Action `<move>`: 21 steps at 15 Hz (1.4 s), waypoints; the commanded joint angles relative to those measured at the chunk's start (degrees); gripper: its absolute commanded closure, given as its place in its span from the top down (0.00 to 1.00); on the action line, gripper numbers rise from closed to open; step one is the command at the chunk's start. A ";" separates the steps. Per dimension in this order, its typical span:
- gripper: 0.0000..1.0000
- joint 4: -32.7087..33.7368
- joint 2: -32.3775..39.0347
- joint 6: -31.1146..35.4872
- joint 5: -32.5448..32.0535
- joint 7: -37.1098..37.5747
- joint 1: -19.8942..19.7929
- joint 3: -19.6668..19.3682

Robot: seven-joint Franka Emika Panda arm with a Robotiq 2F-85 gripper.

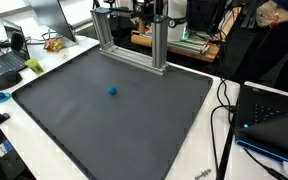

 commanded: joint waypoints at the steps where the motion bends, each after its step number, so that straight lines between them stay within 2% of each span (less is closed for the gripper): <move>1: 0.28 -0.28 0.80 0.98 0.42 1.09 -0.07 0.06; 4: 0.28 0.34 1.02 1.85 -0.04 2.02 -0.42 0.21; 7: 0.28 1.25 1.86 0.02 -0.02 1.84 -0.37 0.16; 8: 0.78 1.30 1.89 -0.59 0.24 1.55 -0.25 -0.02; 9: 0.81 1.33 1.96 -1.11 0.03 1.92 -0.44 0.13; 11: 0.94 1.30 2.09 -1.87 0.23 1.99 -0.40 0.07; 12: 0.94 1.32 2.20 -2.24 0.43 1.95 -0.32 0.01; 13: 0.85 1.31 2.19 -2.73 0.70 1.83 -0.19 -0.10; 14: 0.68 1.31 2.15 -2.96 0.63 1.94 -0.21 -0.03; 19: 0.34 1.83 1.93 -3.59 1.58 1.72 0.13 -0.14; 21: 0.23 2.16 2.02 -3.75 1.67 1.85 0.15 -0.02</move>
